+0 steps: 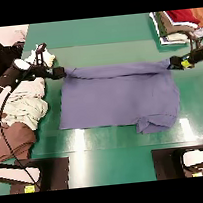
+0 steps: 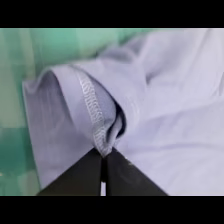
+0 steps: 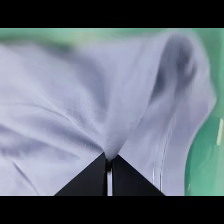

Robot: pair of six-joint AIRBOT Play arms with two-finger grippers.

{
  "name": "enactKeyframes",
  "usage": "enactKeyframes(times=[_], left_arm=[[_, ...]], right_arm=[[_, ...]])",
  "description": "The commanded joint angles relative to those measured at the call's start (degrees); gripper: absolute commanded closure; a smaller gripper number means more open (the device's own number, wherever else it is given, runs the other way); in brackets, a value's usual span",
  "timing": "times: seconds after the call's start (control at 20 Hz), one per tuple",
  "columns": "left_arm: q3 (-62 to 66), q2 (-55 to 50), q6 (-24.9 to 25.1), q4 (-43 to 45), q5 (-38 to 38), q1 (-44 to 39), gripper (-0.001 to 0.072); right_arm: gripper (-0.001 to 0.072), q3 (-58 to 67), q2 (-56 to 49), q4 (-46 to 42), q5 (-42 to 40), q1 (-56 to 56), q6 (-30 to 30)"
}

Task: Fold the shirts.

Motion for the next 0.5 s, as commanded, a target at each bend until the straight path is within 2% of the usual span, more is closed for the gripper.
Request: enactKeyframes(times=[0.0,0.05,0.1,0.15,0.2,0.35,0.4,0.45], left_arm=[[-1.81,-0.02,0.26,2.84,-1.86,0.04,0.0685],[-1.81,-0.02,-0.96,3.28,-2.54,0.04,0.0664],[-1.77,0.00,-3.30,3.93,-3.21,0.04,0.0372],[-1.75,0.02,-5.99,4.48,-4.07,0.04,0.0109],[-1.44,0.09,-7.32,4.46,-5.44,0.44,0.0083],[0.85,2.43,-8.59,4.44,-13.79,4.39,0.0098],[0.83,4.48,-7.76,5.07,-16.81,6.16,0.0179],[0.59,6.54,-6.99,6.56,-20.46,7.65,0.0174]], right_arm=[[0.0699,-7.04,2.56,-0.61,-2.19,0.04,-0.04],[0.0698,-7.96,2.84,-0.57,-2.21,0.04,-0.04],[0.0692,-8.22,2.84,-0.15,-1.64,0.04,-0.04],[0.0566,-8.20,2.82,-0.17,-0.74,0.04,-0.04],[0.0327,-7.54,2.82,-0.17,0.96,-0.04,0.00],[0.0322,-3.52,4.15,-0.20,10.25,-2.38,-0.04],[0.0323,-3.58,5.97,-0.20,13.14,-3.76,-0.04],[0.0323,-4.46,8.17,-0.17,15.21,-5.11,-0.04]])
